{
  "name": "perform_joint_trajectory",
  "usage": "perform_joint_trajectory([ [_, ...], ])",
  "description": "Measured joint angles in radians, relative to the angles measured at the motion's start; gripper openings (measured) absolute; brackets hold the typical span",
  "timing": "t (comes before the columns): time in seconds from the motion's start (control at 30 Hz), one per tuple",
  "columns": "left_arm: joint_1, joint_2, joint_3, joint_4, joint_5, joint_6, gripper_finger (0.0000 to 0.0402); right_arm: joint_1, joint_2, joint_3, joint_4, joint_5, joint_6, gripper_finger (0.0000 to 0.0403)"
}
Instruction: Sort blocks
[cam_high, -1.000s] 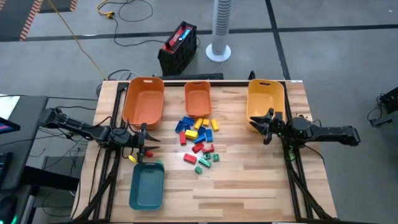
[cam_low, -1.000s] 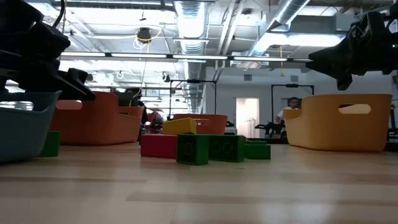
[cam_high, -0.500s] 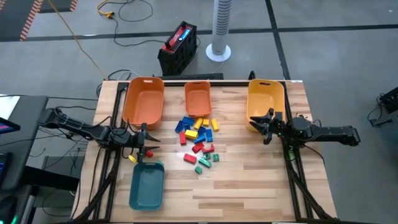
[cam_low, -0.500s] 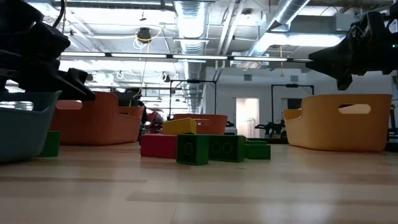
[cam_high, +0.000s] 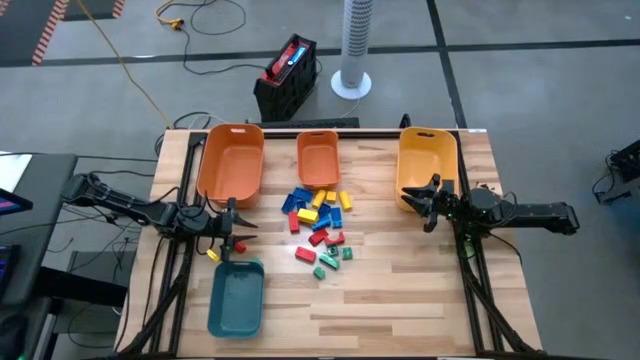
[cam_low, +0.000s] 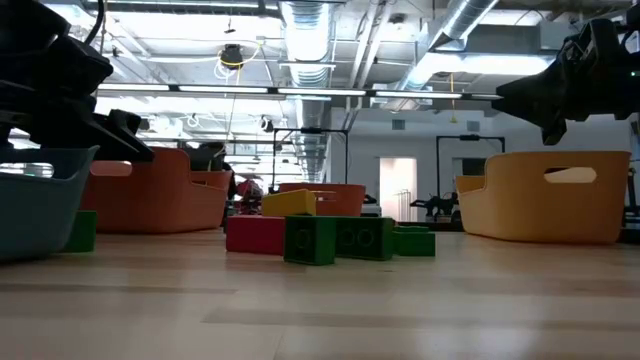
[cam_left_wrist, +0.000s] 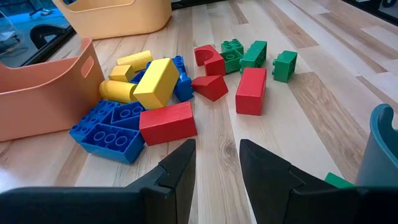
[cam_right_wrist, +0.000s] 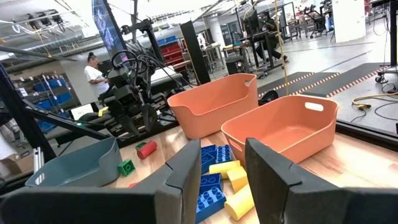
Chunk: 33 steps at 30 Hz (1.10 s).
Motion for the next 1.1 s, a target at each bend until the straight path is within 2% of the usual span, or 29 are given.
perform_joint_trajectory([
  [0.73,0.000,0.000,0.000,0.001,0.000,-0.003,0.0119,-0.005,0.000,0.000,0.002,0.000,-0.002,0.0138],
  [0.8,0.000,0.000,0.000,0.001,0.000,-0.073,0.0119,-0.008,0.000,-0.001,0.013,0.000,-0.002,0.0138],
  [0.93,0.000,0.000,0.000,0.008,0.000,-0.318,0.0119,-0.008,0.000,-0.002,0.026,0.001,-0.002,0.0138],
  [1.1,0.000,0.000,-0.001,0.015,-0.001,-0.438,0.0119,-0.007,0.000,-0.003,0.032,0.001,-0.001,0.0138],
])
